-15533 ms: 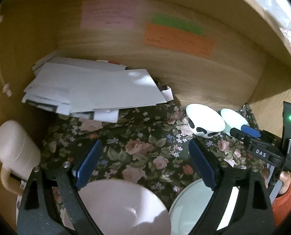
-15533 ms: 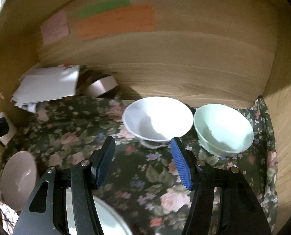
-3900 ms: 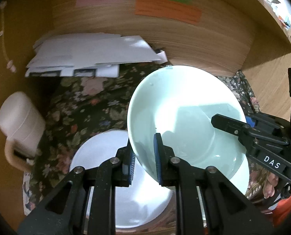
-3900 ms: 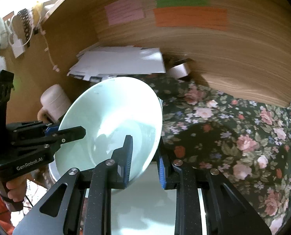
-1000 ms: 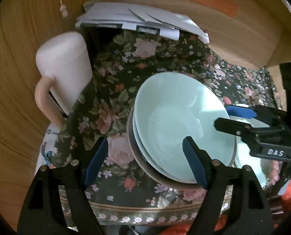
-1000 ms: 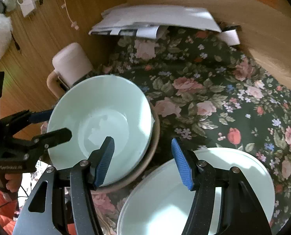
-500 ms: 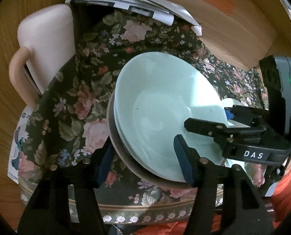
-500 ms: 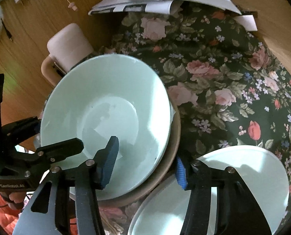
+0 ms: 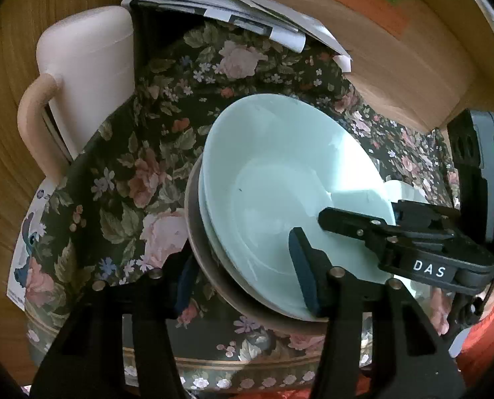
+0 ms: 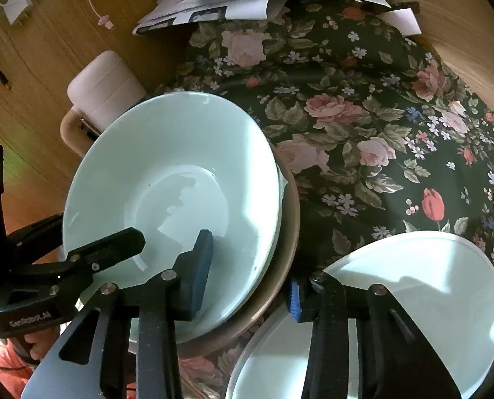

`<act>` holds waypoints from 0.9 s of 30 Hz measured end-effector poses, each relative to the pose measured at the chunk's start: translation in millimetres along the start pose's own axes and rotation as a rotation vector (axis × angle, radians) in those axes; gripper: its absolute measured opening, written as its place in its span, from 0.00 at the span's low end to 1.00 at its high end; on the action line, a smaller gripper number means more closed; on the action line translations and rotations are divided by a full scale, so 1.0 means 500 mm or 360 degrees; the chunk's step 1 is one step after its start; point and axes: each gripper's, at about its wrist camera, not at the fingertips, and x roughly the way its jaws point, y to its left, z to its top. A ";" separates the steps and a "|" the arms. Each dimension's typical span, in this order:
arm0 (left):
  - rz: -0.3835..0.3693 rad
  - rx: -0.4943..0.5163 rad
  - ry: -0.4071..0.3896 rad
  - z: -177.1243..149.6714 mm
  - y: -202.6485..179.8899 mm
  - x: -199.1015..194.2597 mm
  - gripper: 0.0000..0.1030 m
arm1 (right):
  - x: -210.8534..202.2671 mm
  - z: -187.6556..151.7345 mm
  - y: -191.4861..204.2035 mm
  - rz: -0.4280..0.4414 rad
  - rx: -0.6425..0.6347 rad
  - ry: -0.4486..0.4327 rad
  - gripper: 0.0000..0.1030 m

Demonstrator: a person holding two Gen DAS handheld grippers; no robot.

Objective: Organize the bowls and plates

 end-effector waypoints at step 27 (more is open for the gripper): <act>-0.0067 0.0097 -0.0182 0.061 -0.079 -0.059 0.51 | -0.126 -0.004 -0.028 -0.0037 0.0114 -0.0228 0.31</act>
